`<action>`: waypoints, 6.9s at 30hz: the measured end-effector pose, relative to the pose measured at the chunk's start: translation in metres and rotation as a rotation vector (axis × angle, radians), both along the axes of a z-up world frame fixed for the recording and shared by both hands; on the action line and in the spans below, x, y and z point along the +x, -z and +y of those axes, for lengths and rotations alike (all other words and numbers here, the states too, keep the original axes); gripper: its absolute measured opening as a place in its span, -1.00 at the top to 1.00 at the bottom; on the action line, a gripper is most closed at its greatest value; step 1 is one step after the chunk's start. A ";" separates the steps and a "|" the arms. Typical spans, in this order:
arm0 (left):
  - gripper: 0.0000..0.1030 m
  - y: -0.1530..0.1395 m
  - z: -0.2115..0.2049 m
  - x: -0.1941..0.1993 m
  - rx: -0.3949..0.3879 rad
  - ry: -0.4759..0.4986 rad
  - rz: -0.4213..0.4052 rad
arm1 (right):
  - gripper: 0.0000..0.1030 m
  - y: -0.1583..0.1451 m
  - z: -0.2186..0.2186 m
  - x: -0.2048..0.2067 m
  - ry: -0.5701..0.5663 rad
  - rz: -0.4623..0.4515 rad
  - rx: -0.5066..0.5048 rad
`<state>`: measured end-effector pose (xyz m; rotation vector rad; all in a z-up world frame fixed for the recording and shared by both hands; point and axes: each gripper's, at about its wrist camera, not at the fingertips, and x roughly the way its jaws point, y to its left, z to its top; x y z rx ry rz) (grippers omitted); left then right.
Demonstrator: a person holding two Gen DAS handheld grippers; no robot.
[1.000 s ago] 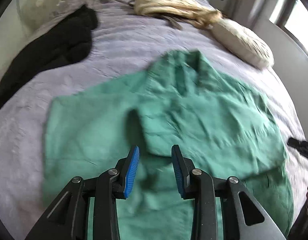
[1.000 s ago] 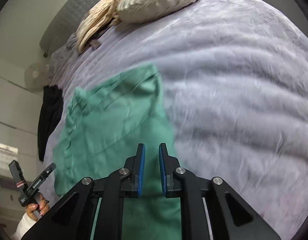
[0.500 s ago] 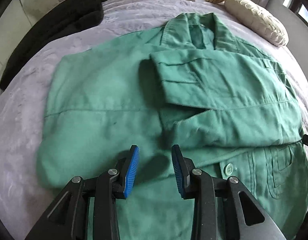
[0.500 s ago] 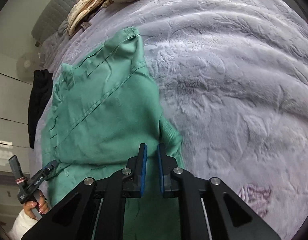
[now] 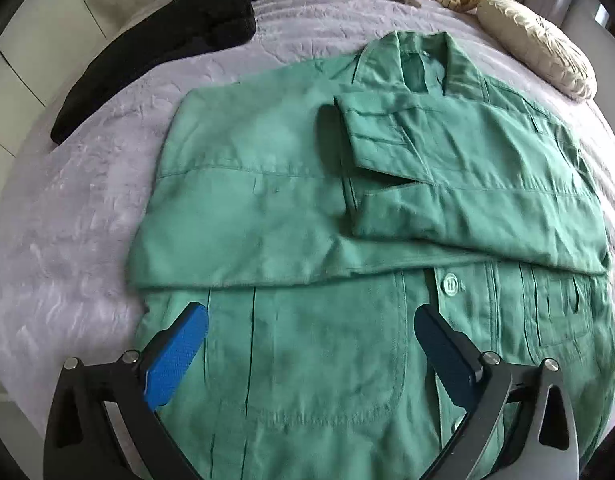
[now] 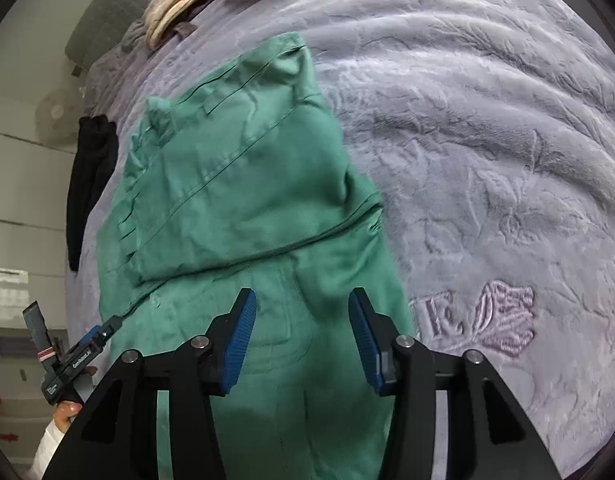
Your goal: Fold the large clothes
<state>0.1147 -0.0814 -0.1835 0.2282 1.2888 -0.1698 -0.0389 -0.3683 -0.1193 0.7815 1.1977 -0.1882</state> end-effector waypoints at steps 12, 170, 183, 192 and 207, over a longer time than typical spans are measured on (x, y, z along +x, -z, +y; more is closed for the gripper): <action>-1.00 -0.029 -0.003 -0.045 0.034 -0.037 0.040 | -0.57 -0.026 0.018 -0.024 -0.097 0.001 0.053; -0.41 -0.016 0.166 0.101 -0.110 -0.167 0.039 | 0.62 0.013 -0.080 0.131 0.063 0.064 -0.103; 0.06 0.001 0.182 0.052 -0.219 -0.179 0.130 | -0.41 0.041 -0.051 -0.027 0.457 0.000 0.252; 0.81 -0.004 0.170 0.038 -0.198 -0.090 0.104 | 0.94 0.025 -0.042 -0.001 0.333 0.054 0.089; 0.81 -0.051 0.184 0.046 -0.153 -0.120 -0.014 | 0.84 -0.019 -0.037 -0.007 0.298 -0.010 -0.045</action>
